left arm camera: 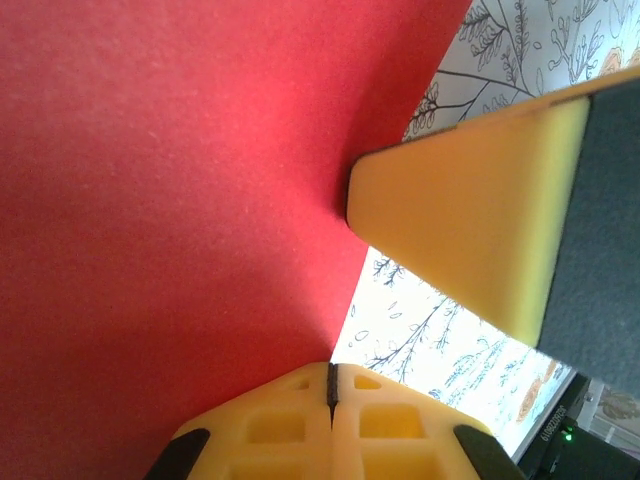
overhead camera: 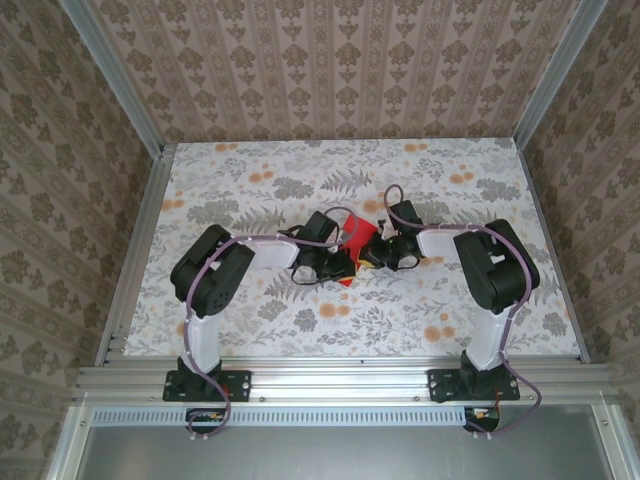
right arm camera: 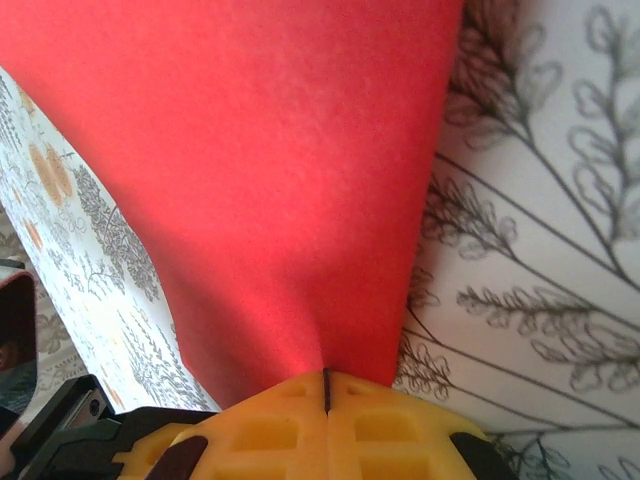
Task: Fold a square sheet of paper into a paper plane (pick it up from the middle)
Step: First fold in half a square sheet of paper at the center of the table.
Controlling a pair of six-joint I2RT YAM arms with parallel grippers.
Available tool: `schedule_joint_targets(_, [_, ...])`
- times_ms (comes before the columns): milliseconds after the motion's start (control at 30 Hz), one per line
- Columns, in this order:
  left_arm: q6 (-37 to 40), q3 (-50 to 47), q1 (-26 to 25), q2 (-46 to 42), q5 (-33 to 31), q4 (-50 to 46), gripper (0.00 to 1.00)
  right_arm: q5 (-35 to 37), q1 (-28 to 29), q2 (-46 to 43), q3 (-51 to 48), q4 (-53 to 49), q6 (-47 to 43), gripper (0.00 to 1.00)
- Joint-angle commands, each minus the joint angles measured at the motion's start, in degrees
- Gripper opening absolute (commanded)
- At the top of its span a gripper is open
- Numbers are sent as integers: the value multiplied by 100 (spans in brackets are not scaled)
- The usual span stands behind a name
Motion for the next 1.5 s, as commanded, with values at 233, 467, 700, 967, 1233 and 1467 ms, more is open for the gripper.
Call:
schedule_joint_targets(233, [294, -441, -58, 71, -191, -1286, 0, 677, -581, 492, 447, -45, -370, 5])
schedule_joint_targets(467, [343, -461, -59, 37, -155, -1350, 0, 576, -894, 657, 551, 266, -278, 5])
schedule_joint_targets(700, [377, -414, -59, 63, -138, -1386, 0, 646, -1090, 814, 849, 274, -244, 5])
schedule_joint_targets(967, [413, -357, -59, 37, -160, -1457, 0, 977, -1201, 1018, 1272, 35, -394, 7])
schedule_joint_targets(1233, [438, -272, -59, 27, -246, -1530, 0, 1111, -1413, 1106, 1910, -428, -633, 8])
schedule_joint_targets(1467, [343, -106, -59, 23, -339, -1484, 0, 712, -1292, 3, 1353, -544, -780, 8])
